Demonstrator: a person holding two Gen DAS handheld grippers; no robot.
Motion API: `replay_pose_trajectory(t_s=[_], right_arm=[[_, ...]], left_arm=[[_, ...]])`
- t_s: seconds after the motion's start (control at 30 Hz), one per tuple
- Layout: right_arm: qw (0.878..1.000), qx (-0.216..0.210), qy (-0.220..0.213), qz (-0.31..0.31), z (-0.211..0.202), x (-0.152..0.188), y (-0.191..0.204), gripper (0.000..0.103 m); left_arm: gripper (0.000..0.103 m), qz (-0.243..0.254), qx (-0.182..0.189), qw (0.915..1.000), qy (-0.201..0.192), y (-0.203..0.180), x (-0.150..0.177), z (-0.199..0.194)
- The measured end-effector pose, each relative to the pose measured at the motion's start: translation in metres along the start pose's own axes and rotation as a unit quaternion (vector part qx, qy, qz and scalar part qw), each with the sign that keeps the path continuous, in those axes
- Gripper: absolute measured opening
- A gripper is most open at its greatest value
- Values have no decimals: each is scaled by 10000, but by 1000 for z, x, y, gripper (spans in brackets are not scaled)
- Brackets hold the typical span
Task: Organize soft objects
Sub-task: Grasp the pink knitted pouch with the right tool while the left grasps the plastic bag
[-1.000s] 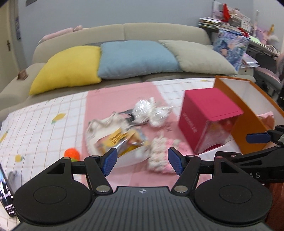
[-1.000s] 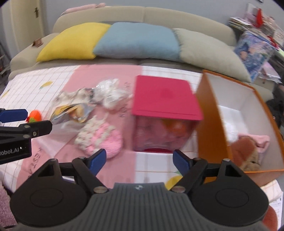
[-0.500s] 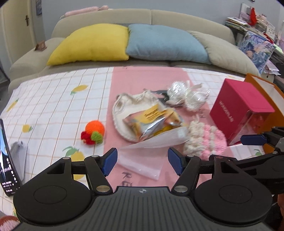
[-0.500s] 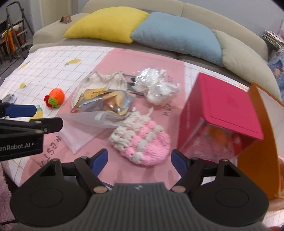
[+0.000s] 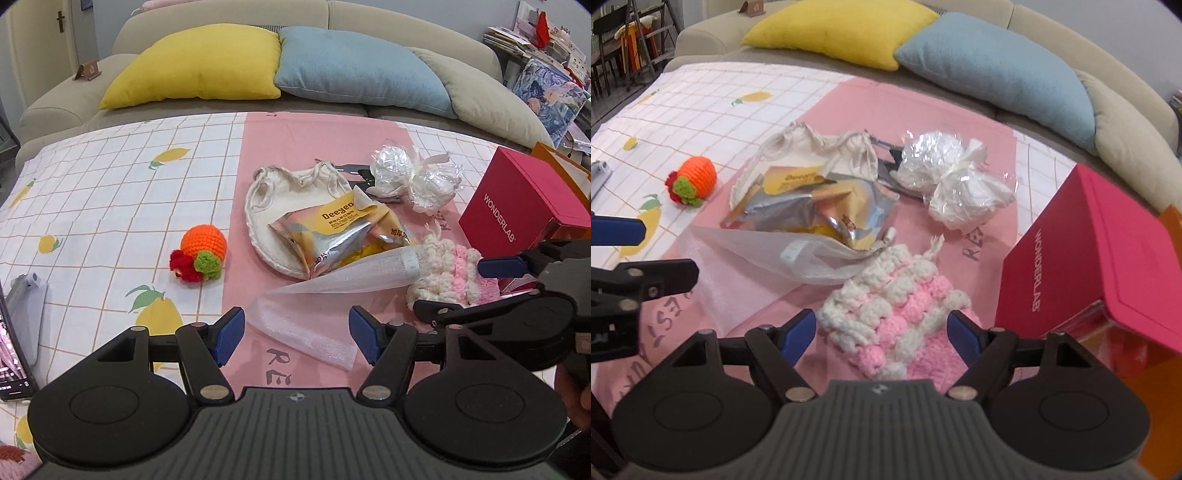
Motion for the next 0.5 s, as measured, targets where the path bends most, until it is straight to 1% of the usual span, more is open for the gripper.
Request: replay_pose_trajectory(t_s=[0.17,0.3,0.37,0.43,0.47,0.5], right_arm=[[9998,-195,88,38,11,1,-4,80],[9996,-194,184,-64,20,6,-2,82],[9997,-175,142,-75,20,6,-2,77],[9998,-156,143,-24,19,6,-5,69],[9997,-186,144,35,18,5,-7,67],[9996,-228,142,107,16,4,-9,59]], left_arm=[[76,136,149,9998,-25,-5,-1,5],[76,281,176,9994,-60,-10,-2,9],[76,392,115,9991,-59,-11,-2,12],[76,541,45,9985,-94,-12,-3,15],[77,626,26,9980,-123,-13,-4,16],[78,718,11,9973,-152,-13,-4,17]])
Point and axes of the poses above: each gripper's, at about its wrist camera, not at the fingertips, and z roughly the way its jaws point, y to its left, x to its underside, the point moved 4 cm from there along z, roughly the way its jaws point, and after that the axes turned 5 degrees about -z, right-handed, at the moved point
